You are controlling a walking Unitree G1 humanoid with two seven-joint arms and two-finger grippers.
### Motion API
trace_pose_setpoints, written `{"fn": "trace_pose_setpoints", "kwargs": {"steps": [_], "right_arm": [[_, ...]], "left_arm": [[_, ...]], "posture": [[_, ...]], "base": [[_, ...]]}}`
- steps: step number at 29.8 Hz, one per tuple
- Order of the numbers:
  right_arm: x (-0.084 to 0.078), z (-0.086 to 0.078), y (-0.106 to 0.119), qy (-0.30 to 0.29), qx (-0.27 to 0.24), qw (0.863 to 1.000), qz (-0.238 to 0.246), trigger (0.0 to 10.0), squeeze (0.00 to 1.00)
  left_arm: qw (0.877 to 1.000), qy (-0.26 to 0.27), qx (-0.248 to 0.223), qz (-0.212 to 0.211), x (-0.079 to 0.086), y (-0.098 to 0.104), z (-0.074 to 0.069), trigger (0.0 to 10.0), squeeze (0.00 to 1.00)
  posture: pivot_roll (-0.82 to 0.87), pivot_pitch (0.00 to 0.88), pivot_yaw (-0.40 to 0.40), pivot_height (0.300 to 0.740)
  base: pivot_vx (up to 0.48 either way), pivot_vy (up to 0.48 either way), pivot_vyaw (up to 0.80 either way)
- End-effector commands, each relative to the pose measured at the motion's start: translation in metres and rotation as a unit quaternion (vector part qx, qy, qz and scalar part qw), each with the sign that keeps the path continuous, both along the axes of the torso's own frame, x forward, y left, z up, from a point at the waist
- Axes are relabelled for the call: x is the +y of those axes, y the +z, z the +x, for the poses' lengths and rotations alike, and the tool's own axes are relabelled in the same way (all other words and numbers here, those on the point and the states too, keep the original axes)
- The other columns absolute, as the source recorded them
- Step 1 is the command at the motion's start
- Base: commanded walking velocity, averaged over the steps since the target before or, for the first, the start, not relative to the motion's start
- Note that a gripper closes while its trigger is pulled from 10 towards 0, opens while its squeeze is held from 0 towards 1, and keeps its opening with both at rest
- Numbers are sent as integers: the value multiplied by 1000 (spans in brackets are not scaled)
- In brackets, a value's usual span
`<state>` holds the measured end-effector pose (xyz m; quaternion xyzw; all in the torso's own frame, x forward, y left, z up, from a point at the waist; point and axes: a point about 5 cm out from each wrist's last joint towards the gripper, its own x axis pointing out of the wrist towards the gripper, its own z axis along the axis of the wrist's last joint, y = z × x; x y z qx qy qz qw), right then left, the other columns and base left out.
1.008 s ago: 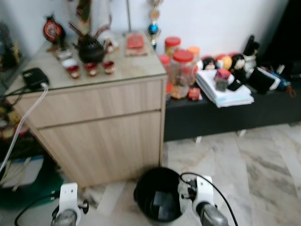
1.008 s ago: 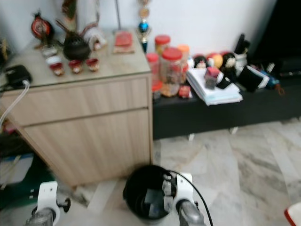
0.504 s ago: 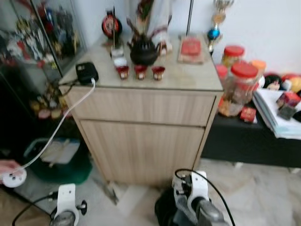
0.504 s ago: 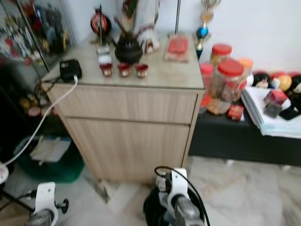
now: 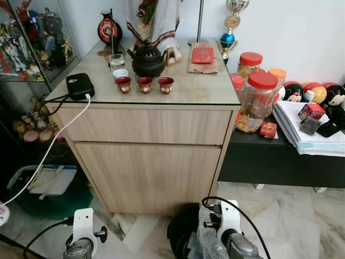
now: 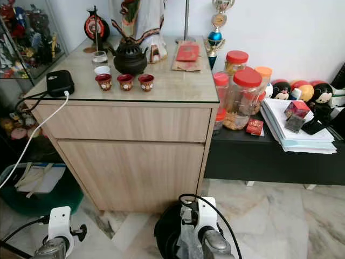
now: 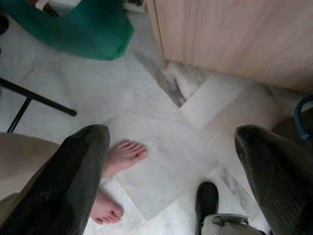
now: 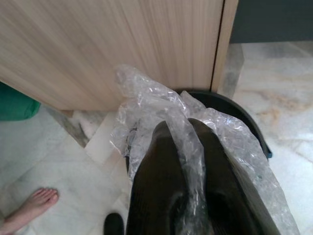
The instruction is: Picking trash to rubbish bin
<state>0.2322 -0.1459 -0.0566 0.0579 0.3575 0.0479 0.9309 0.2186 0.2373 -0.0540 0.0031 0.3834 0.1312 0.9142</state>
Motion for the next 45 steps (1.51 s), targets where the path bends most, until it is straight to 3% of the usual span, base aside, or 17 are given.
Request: {"fn": "trace_pose_setpoints", "kwargs": {"steps": [1, 14, 30, 31, 45], "right_arm": [[4, 6, 4, 12, -6, 1000, -1, 10000, 0], [26, 28, 20, 76, -40, 996, 4, 10000, 0], [29, 29, 21, 98, -39, 994, -7, 10000, 0], [29, 28, 21, 98, -38, 994, -7, 10000, 1000], [26, 27, 19, 95, -35, 995, -13, 10000, 1000]], "left_arm": [[1000, 2, -2, -3, -1, 0, 0, 10000, 0], [1000, -19, -9, -15, -12, 0, 4, 10000, 0], [1000, -21, -8, -18, -15, -2, 1, 10000, 0], [1000, -21, -8, -18, -15, -3, 1, 10000, 0], [999, -23, -8, -22, -16, -3, 1, 10000, 0]], "posture": [[35, 0, -11, 740], [48, 17, -43, 740], [57, 35, -54, 740], [58, 35, -54, 740], [58, 35, -54, 740]], "base": [[0, 0, 0], [0, 0, 0], [0, 0, 0], [0, 0, 0], [0, 0, 0]]}}
